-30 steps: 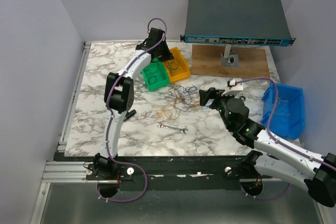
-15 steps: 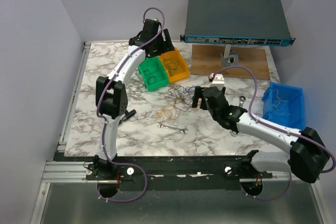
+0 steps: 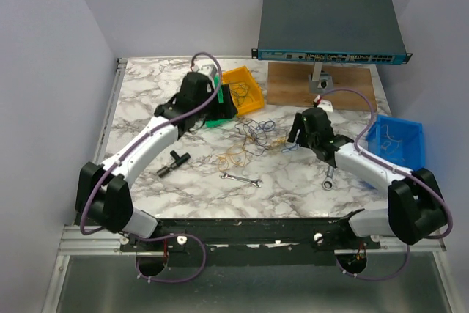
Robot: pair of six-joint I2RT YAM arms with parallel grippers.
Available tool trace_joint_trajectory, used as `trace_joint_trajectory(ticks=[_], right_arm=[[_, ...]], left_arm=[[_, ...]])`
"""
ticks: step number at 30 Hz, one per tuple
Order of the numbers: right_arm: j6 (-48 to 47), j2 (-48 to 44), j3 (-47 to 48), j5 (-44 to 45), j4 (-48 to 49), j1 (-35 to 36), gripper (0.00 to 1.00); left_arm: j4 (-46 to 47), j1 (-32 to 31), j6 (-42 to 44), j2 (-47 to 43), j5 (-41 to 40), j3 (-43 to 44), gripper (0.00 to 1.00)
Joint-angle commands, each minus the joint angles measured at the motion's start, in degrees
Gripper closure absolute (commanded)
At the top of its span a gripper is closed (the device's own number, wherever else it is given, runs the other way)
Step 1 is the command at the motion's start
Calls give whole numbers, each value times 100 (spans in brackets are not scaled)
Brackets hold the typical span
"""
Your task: Untangle the cables
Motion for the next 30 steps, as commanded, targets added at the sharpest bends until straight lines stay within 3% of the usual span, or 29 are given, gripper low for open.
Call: trace_joint_trajectory(ticks=[1,8,15,17,20,22,30], right_arm=[[141,263,-37,-610,36,-218,27],[226,850,-33,-585,166,-255,36],[-74,1714,471,-72,-137,-233,47],[-92,1816,489,-54,-136,-220,58],[-153,1754,497,-191,-142,-181,88],[-135,1641,536,-124,-296,-160,99],[-260,524,608,-295,-999,-158,99]], left_arm=[[1012,-466,150,-661,-332,-1239,17],[1986,-1161,570,-1144,-922,-2399,18],[2298,-1228,878,-547,-930,-2294,18],[2185,-1268,853,-312,-851,-1985,17],[1918,-1377,954,113,-927,-1578,17],[1840,-1468,1097,399,-1014,-1378,16],[1736,-1533,1235,1322,-631,-809,14]])
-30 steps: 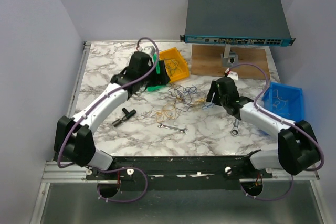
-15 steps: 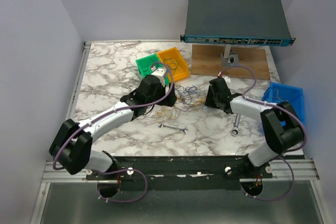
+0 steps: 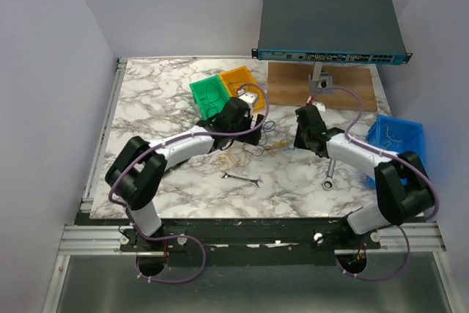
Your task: Untangle the cables
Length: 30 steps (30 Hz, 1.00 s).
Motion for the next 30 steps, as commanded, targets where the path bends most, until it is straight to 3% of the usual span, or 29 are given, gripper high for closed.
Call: trace_joint_trajectory(ticks=[1,9,11,16,23,28,30], right_arm=[[-111,-753,145,-131,-619,28,99],[86,-1617,212,-187,-996,32,99],[151,-1775,308,-117,-1140,32,99],[265,-2354,767,786,-1652,32,99],[89,-2909,1872,1767,-2396,27,99],[-41,-3024,2483,1901,-2668,31,99],[-108,-3065,2623,2050,-2680,29,99]], left_arm=[[-288,-57,160,527,385,523,14],[-989,-325,446,1291,705,1362,15],[-1295,-335,484,1521,705,1628,19],[-2124,-305,335,1980,262,2200,44],[-1949,99,-102,1860,685,1890,63],[-1462,477,-488,1565,1080,1352,93],[-1348,600,-561,1435,1059,1191,100]])
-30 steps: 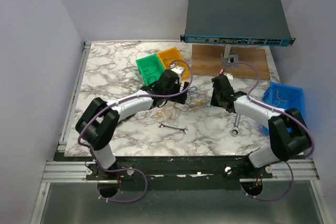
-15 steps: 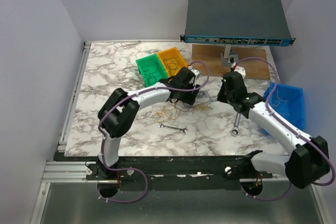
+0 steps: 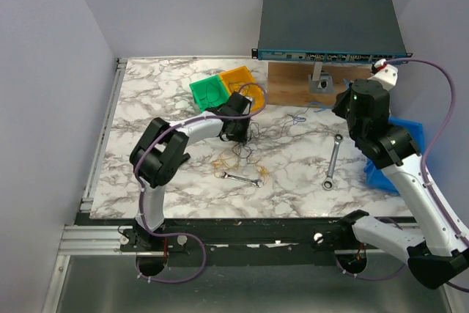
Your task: Untangle the cables
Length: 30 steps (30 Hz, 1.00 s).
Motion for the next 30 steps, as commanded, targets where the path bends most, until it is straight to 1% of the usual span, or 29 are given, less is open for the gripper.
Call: trace_joint_trajectory(ticks=[1,9,11,16,20,24,25,27,30], right_arm=[[-223,-61,387,546,-467,18,99],[-388,-78,975,611,-610,23,99],[-481,-98,1134,872,-639,18,99],[-833,-98,1791,1659,-820,22,99],[-1143,-226,2232,2467,-766,23,99],[-1428,-496,2386,2789,-412,22,99],[-1471,-559,2387,2808,-372,23,99],[-1539,-604,2380,2469,-397,19,99],[-1332,-388,2355,1438,-823,17,99]], left_arm=[[325,274,-375,-455,237,-422,100],[821,322,-484,-1195,-386,-1113,100],[893,442,-667,-1313,-450,-1280,100],[1526,978,-1252,-1802,-93,-2045,100],[1590,1127,-1459,-2060,-354,-2346,100],[1503,1240,-1763,-2132,-560,-2464,100],[1507,1276,-1815,-2143,-560,-2494,100],[1603,1300,-1748,-2238,-560,-2547,100],[1998,1269,-1562,-2477,-324,-2761,100]])
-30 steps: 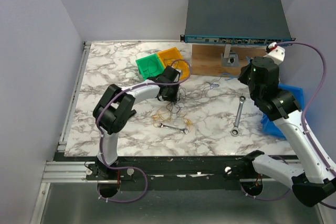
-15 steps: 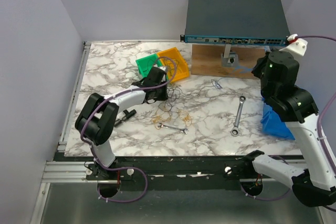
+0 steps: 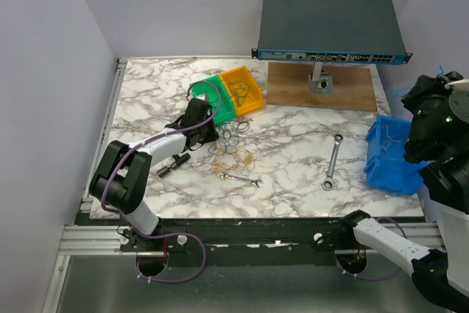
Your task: Untangle the cables
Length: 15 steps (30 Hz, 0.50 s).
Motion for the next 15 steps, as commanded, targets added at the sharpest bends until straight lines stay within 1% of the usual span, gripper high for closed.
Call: trace_joint_trajectory(ticks=[1,4,8,11,15], right_arm=[[46,338,7,-1103,-455,25,99],[155,521,-262,-2080,-460,25,99],[348,644,-708,-3234,-66,21,99],[504,903,-965,-4067,209,24,99],[694,1246,-1397,-4758,866,25,99]], left_arm=[[723,15,77,-542,134,-341,100],[829,-37,145,-812,-10,-499,100],[769,-47,127,-1090,-326,-654,100],[778,-47,113,-1195,-439,-718,100],[778,-46,112,-1229,-564,-742,100]])
